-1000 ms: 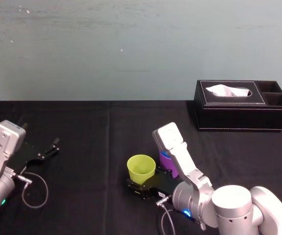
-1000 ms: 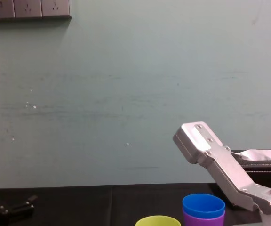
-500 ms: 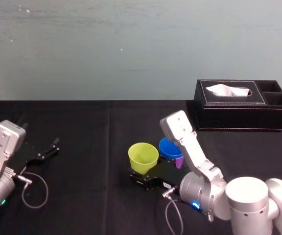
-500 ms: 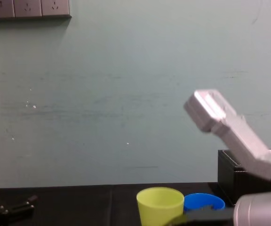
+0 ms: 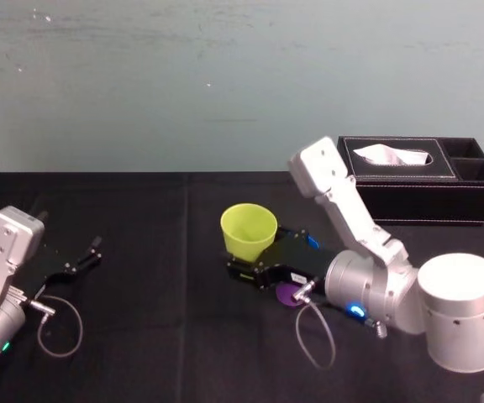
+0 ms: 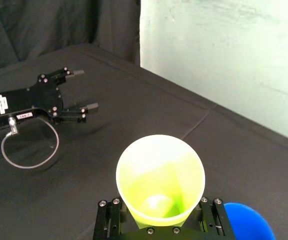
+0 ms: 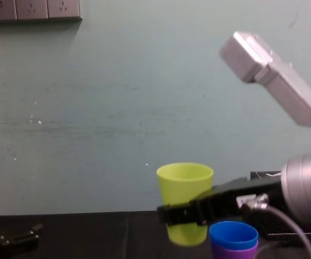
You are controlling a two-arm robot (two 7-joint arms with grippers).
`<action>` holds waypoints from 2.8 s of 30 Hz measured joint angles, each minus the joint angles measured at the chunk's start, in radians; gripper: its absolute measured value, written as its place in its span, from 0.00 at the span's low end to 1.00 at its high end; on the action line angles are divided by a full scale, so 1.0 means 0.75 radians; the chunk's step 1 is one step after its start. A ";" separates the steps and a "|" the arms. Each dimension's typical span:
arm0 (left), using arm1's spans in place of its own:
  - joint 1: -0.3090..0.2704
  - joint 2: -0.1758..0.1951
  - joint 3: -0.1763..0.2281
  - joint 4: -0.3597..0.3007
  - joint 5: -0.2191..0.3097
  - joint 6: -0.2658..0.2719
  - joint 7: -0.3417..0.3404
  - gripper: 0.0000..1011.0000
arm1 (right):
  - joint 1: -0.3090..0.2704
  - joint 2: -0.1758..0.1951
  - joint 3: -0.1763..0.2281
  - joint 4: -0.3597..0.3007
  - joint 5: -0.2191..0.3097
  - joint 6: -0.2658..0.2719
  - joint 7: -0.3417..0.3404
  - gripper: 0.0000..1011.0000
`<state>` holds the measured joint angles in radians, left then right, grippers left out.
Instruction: Stack the three plastic cups sequentially using one hand.
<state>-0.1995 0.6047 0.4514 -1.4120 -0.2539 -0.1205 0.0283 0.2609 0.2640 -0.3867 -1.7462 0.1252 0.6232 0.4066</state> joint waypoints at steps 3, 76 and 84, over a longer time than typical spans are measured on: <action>0.000 0.000 0.000 0.000 0.000 0.000 0.000 0.99 | 0.026 0.021 0.009 -0.007 0.015 0.015 0.014 0.70; 0.000 0.000 0.000 0.000 0.000 0.000 0.000 0.99 | 0.110 0.091 0.046 0.203 0.175 -0.039 -0.102 0.70; 0.000 0.000 0.000 0.000 0.000 0.000 0.000 0.99 | 0.110 0.089 0.041 0.215 0.176 -0.047 -0.107 0.70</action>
<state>-0.1996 0.6047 0.4514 -1.4120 -0.2539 -0.1205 0.0283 0.3437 0.3311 -0.3560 -1.5851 0.2575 0.5876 0.3265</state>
